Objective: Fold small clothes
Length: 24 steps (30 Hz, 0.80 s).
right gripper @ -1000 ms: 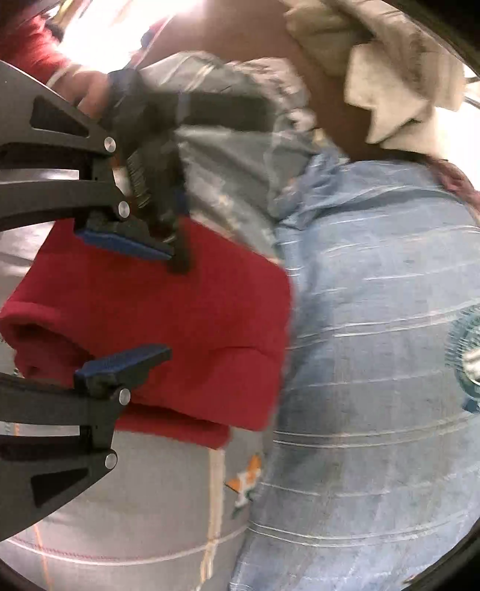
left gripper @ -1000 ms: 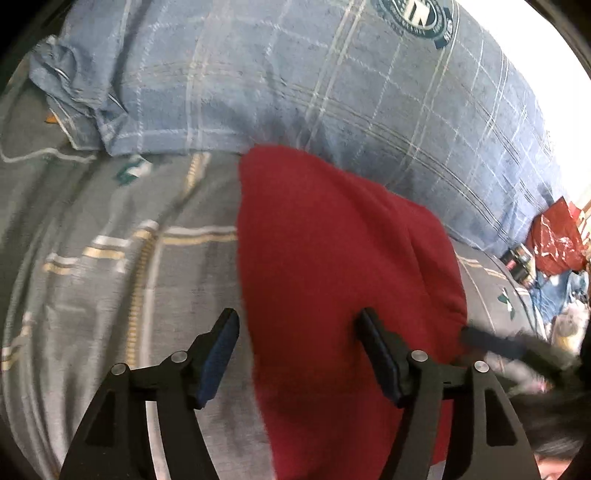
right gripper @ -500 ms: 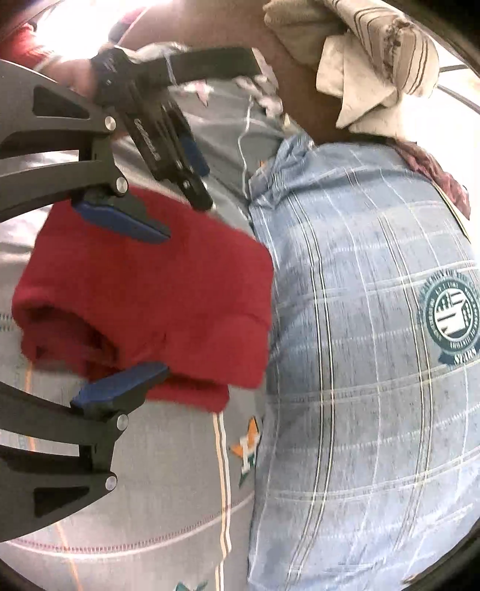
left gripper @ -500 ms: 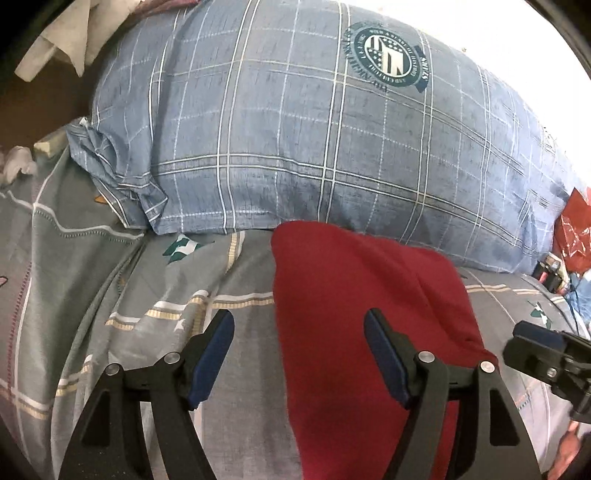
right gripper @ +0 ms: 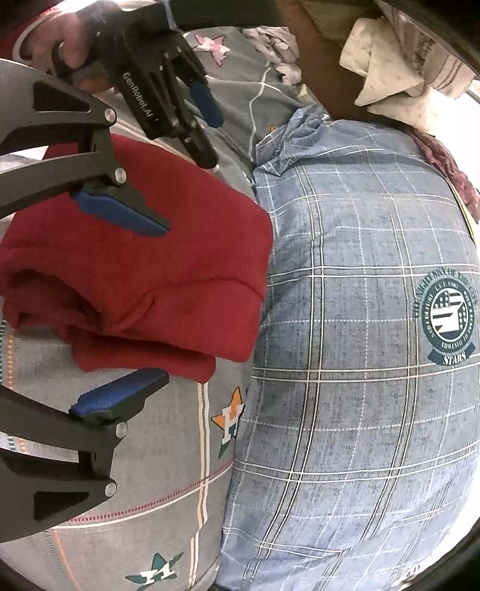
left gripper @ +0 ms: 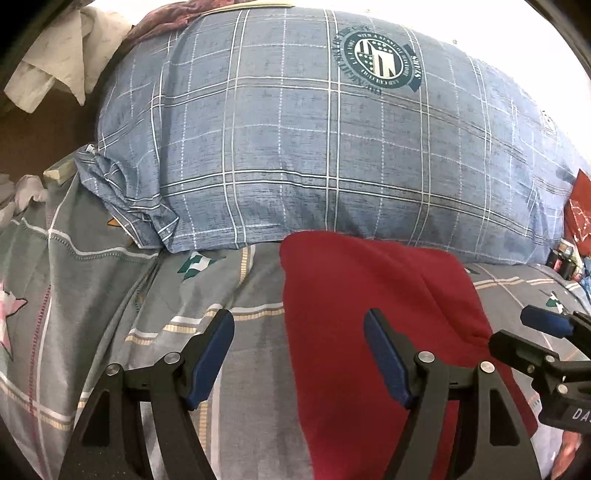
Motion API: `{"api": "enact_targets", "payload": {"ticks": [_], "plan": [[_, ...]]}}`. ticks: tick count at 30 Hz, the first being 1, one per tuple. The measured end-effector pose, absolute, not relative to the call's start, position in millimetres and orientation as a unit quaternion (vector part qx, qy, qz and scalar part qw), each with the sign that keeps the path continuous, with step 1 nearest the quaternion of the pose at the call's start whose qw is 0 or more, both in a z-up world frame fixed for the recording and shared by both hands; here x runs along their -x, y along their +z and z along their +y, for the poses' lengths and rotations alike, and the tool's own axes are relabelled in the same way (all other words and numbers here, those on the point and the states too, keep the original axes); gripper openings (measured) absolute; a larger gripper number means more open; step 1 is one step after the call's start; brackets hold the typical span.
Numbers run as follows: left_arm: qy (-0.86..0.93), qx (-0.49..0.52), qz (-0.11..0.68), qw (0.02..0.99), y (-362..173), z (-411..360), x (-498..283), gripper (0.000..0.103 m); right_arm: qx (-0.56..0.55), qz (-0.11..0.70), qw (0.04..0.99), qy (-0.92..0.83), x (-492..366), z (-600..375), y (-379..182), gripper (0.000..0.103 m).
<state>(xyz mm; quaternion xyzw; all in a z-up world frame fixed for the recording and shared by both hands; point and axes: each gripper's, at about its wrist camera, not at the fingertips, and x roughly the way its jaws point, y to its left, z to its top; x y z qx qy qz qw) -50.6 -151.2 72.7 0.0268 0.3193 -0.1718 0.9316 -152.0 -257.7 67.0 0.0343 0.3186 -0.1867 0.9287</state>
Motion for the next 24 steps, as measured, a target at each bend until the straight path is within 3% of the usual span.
{"api": "enact_targets", "payload": {"ticks": [24], "plan": [[-0.156, -0.055, 0.297, 0.94, 75, -155, 57, 0.073, -0.05, 0.33, 0.923, -0.194, 150, -267, 64, 0.077]]}}
